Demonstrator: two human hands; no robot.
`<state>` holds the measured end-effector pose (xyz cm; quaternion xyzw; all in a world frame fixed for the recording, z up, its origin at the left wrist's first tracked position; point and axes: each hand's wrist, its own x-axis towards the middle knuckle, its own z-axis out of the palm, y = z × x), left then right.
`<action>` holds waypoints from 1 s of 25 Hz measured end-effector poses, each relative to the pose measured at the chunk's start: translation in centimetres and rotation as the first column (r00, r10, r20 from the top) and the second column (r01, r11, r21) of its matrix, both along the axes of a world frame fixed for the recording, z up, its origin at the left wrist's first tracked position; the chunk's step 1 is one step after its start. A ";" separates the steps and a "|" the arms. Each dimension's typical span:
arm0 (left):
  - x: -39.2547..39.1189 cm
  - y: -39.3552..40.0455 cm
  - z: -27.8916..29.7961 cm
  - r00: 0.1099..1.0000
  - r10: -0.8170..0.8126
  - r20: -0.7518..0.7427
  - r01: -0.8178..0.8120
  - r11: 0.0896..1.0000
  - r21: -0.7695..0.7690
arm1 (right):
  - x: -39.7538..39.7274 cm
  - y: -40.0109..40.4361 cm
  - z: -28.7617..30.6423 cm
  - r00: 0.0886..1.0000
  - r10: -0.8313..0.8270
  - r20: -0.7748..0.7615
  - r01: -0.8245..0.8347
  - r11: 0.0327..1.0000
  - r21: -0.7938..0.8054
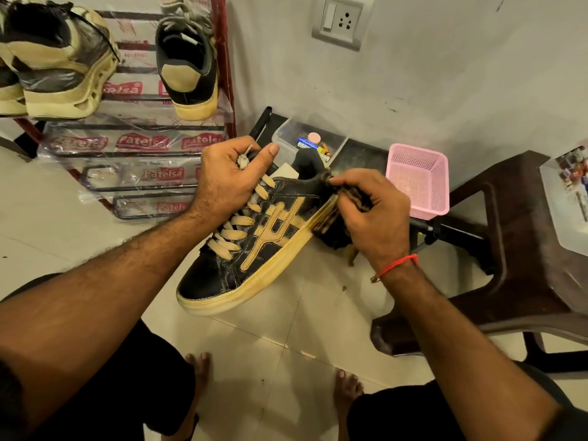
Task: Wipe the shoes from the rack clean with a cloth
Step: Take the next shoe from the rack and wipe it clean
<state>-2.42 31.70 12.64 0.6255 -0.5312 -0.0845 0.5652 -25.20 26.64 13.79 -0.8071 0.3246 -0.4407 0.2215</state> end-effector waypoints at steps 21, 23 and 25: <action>0.9 -0.1 -0.2 0.993 0.106 -0.048 -0.101 0.990 0.096 | 0.3 1.3 -1.0 0.908 0.243 -0.341 -0.334 0.912 -0.238; 0.9 -0.1 -0.1 0.994 0.103 -0.039 -0.098 0.990 0.103 | 1.3 3.5 -0.7 0.846 0.373 -0.382 -0.479 0.846 -0.235; 0.7 -0.1 0.0 0.995 0.082 -0.051 -0.076 0.991 0.110 | 1.3 2.9 -0.6 0.859 0.365 -0.360 -0.460 0.858 -0.229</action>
